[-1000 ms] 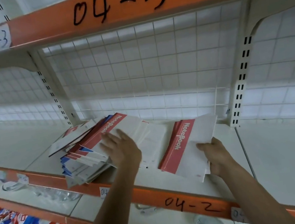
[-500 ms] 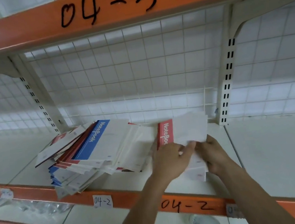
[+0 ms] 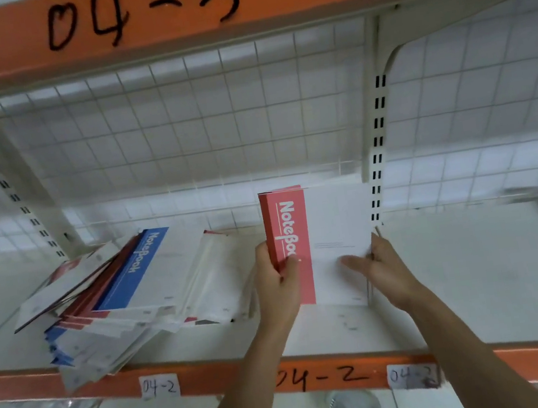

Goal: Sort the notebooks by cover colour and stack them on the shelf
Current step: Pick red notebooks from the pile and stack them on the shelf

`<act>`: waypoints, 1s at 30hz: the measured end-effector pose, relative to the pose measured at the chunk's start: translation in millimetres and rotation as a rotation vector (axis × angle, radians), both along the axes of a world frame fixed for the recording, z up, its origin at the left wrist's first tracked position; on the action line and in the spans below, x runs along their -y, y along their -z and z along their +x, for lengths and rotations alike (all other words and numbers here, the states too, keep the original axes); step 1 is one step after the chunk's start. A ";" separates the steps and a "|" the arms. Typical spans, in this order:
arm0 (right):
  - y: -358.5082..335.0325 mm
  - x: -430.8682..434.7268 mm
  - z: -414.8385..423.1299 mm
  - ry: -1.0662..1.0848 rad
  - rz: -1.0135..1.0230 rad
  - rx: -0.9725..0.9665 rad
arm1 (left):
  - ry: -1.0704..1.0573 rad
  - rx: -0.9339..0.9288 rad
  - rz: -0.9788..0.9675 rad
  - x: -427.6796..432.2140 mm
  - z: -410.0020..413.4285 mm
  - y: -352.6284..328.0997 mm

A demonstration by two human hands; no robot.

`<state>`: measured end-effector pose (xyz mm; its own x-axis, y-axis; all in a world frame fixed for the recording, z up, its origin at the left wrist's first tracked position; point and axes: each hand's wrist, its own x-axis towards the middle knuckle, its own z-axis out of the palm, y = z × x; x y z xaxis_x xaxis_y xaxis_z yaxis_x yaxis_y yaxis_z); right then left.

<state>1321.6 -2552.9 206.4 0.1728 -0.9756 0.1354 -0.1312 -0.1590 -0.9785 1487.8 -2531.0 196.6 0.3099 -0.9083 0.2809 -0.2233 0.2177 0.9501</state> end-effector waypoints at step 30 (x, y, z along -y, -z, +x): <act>-25.9 -122.0 -208.7 0.543 -0.012 0.116 | 0.374 0.735 0.116 -72.5 -214.8 -20.7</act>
<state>1112.9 -2430.9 232.3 -0.3709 -0.9188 0.1352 -0.0884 -0.1100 -0.9900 1273.0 -2458.4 217.3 -0.2440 -0.9505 0.1926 -0.7279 0.3107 0.6113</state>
